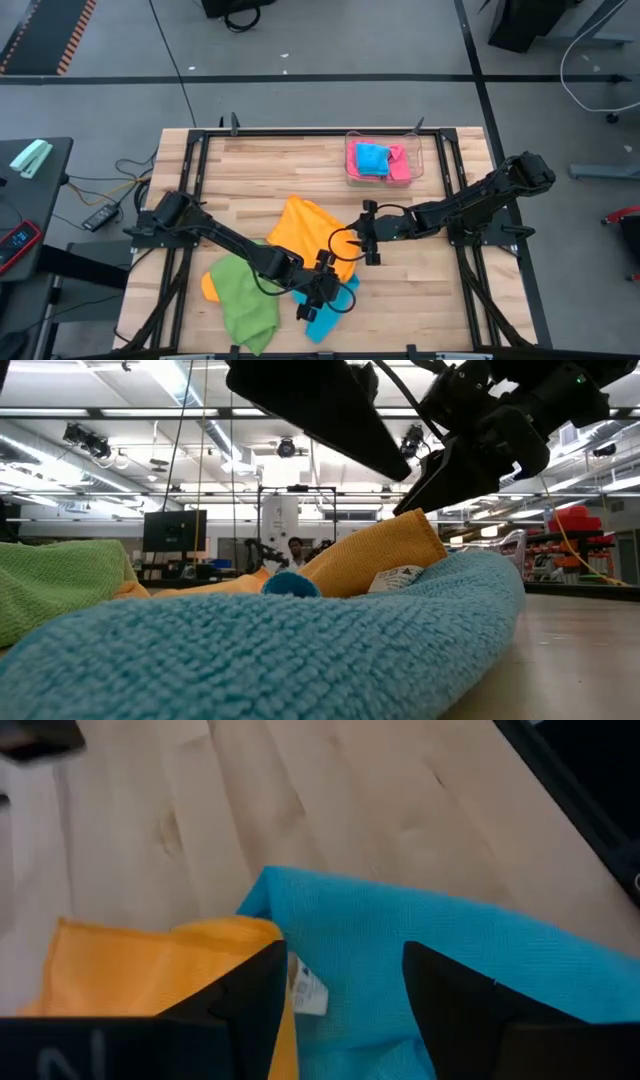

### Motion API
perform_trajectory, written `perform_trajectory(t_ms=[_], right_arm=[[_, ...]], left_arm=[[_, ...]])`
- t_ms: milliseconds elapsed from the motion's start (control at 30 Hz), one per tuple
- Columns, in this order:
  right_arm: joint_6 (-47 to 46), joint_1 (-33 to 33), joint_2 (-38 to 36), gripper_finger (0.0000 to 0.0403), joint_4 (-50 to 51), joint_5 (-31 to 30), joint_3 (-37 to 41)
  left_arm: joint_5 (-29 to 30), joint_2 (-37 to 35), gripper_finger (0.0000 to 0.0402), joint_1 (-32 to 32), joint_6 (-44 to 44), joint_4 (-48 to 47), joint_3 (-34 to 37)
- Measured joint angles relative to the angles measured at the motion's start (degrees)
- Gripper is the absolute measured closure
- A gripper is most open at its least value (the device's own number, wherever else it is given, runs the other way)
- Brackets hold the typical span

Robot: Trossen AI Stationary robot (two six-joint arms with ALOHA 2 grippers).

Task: Fold microfiber towels
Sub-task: Fold the right yellow towel

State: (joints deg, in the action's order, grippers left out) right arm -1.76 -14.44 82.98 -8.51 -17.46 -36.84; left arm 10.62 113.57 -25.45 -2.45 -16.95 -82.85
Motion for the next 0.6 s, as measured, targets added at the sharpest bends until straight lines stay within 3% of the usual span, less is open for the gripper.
perform_trajectory(t_ms=[167, 333, 500, 600], right_arm=[[0.0, 0.0, 0.0, 0.0202, 2.2, 0.0, 0.0], [1.7, 0.0, 0.0, 0.0202, 5.9, -1.1, 0.0], [6.3, 0.0, 0.0, 0.0202, 7.8, -6.9, 0.0], [10.9, 0.1, 0.0, 0.0202, 7.2, -12.8, 0.0]], left_arm=[[0.0, 0.5, 0.0175, 0.2, -4.1, 2.5, 0.0], [0.5, 0.8, 0.0185, 2.1, -10.1, 3.6, 0.0], [0.5, 0.8, 0.0204, 5.3, -11.4, 3.8, 0.0], [-0.9, 0.8, 0.0212, 6.8, -7.1, 3.8, 0.0]])
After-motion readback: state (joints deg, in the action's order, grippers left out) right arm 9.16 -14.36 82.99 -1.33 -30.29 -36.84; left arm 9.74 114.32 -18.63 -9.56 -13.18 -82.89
